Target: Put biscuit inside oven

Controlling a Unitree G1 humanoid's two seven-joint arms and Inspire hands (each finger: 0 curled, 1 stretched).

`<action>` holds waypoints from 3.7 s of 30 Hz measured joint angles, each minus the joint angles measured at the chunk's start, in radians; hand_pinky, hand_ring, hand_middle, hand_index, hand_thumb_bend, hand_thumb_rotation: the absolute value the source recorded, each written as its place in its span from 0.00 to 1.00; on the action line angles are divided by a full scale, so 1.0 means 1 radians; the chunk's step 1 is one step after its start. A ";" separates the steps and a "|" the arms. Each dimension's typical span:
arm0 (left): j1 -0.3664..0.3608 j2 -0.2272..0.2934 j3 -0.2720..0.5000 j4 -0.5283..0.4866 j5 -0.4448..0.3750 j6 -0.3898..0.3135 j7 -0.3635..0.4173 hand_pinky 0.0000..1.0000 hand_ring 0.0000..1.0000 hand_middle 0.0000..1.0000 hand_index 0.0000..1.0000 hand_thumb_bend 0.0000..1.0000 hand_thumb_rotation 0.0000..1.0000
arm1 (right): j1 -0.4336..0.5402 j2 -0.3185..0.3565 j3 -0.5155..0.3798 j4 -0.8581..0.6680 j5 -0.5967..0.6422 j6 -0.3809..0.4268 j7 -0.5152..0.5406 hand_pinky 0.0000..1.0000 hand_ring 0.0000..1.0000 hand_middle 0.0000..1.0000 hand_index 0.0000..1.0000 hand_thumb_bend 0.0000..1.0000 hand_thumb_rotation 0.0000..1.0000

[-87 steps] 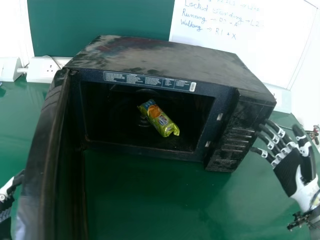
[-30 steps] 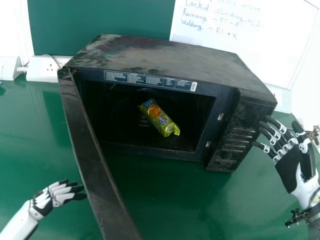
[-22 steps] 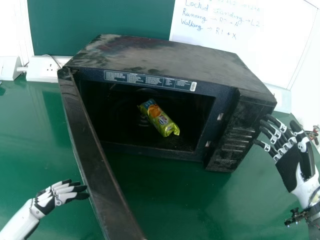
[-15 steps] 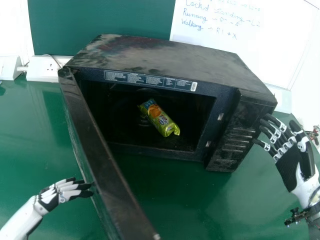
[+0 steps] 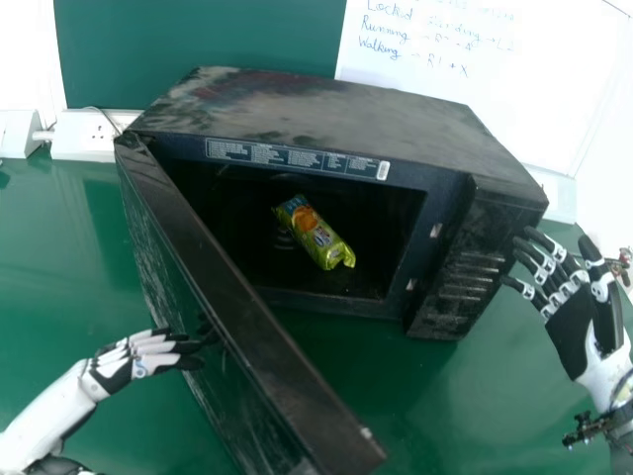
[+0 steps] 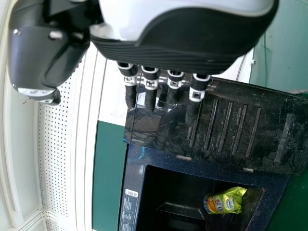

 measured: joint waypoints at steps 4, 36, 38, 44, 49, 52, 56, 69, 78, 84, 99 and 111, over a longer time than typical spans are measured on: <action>-0.042 0.001 -0.011 0.010 0.000 0.015 -0.006 0.83 0.89 0.92 0.94 0.89 1.00 | 0.000 0.000 0.000 0.000 -0.007 0.000 0.000 0.84 0.92 0.94 0.93 0.73 1.00; -0.427 0.068 -0.145 0.117 -0.026 0.219 -0.095 0.81 0.87 0.91 0.92 0.90 1.00 | 0.003 0.002 0.000 -0.006 -0.013 -0.002 -0.011 0.75 0.86 0.88 0.88 0.75 1.00; -0.465 0.068 -0.159 0.142 -0.024 0.219 -0.096 0.80 0.87 0.90 0.91 0.90 1.00 | 0.004 0.002 0.000 -0.006 -0.014 -0.003 -0.011 0.76 0.86 0.89 0.88 0.77 1.00; -0.570 0.066 -0.193 0.240 -0.027 0.175 -0.129 0.79 0.86 0.90 0.90 0.90 1.00 | 0.004 0.002 0.000 -0.007 -0.013 -0.004 -0.010 0.70 0.84 0.88 0.88 0.86 1.00; -0.650 0.056 -0.239 0.332 -0.028 0.129 -0.161 0.77 0.85 0.89 0.90 0.91 1.00 | 0.004 0.002 0.000 -0.008 -0.014 -0.004 -0.014 0.81 0.89 0.92 0.90 0.82 1.00; -0.697 0.057 -0.272 0.359 -0.045 0.152 -0.191 0.78 0.86 0.90 0.91 0.90 1.00 | 0.005 0.003 0.000 -0.008 -0.013 -0.004 -0.014 0.85 0.91 0.93 0.91 0.83 1.00; -0.767 0.045 -0.313 0.422 -0.052 0.147 -0.225 0.77 0.86 0.90 0.91 0.89 1.00 | 0.006 0.004 0.000 -0.010 -0.012 -0.004 -0.012 0.89 0.92 0.94 0.92 0.76 1.00; -0.906 0.013 -0.382 0.496 -0.088 0.290 -0.289 0.78 0.86 0.90 0.91 0.89 1.00 | 0.005 0.012 0.000 -0.008 -0.014 -0.015 -0.010 0.84 0.92 0.94 0.92 0.75 1.00; -1.022 -0.041 -0.416 0.599 -0.089 0.340 -0.352 0.78 0.87 0.91 0.92 0.90 1.00 | 0.005 0.020 0.000 -0.007 -0.014 -0.017 -0.011 0.89 0.95 0.95 0.93 0.81 1.00; -1.099 -0.053 -0.427 0.673 -0.063 0.376 -0.366 0.78 0.87 0.91 0.92 0.91 1.00 | 0.006 0.022 0.000 -0.008 -0.014 -0.017 -0.013 0.90 0.94 0.95 0.94 0.91 1.00; -1.269 -0.112 -0.472 0.906 0.032 0.333 -0.397 0.82 0.89 0.92 0.93 0.92 1.00 | 0.008 0.025 -0.002 -0.011 -0.012 -0.016 -0.015 1.00 1.00 1.00 0.99 0.84 1.00; -1.318 -0.128 -0.484 1.003 0.055 0.279 -0.415 0.81 0.88 0.91 0.92 0.92 1.00 | 0.011 0.031 -0.002 -0.015 -0.012 -0.015 -0.015 0.95 0.98 0.98 0.97 0.83 1.00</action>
